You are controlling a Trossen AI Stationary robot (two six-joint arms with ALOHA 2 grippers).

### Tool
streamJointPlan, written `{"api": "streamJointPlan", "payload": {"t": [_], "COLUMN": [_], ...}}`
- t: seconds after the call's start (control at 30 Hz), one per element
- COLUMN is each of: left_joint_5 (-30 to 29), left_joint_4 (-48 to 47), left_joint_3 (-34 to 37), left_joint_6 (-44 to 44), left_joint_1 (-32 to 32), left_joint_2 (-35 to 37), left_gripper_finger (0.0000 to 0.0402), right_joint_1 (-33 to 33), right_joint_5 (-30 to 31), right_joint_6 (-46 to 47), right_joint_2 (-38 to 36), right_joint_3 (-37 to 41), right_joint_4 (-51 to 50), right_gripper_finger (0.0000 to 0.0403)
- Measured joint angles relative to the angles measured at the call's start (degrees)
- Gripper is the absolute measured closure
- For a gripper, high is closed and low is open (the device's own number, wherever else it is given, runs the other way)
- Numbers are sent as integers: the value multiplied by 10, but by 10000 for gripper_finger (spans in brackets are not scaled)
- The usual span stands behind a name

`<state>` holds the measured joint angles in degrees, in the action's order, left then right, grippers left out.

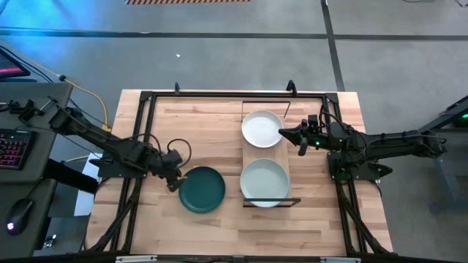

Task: Place and stack plates onto a shelf
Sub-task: Stack the dark green plate on top of the gray plate on the shelf

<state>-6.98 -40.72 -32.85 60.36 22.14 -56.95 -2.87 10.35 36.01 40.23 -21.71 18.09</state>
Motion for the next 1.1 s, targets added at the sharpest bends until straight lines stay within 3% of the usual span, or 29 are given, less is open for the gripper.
{"api": "streamJointPlan", "payload": {"t": [0.3,0.5,0.8,1.1], "left_joint_5": [31,33,26,37], "left_joint_4": [32,95,89,128], "left_joint_3": [63,69,69,69], "left_joint_6": [125,127,136,141], "left_joint_1": [-8,-8,-8,-8], "left_joint_2": [0,0,-2,-59], "left_gripper_finger": [236,235,235,235], "right_joint_1": [0,0,0,0], "right_joint_5": [0,0,0,0], "right_joint_6": [0,0,0,0], "right_joint_2": [0,0,0,0], "right_joint_3": [0,0,0,0], "right_joint_4": [0,0,-1,-1], "right_gripper_finger": [403,403,403,403]}}
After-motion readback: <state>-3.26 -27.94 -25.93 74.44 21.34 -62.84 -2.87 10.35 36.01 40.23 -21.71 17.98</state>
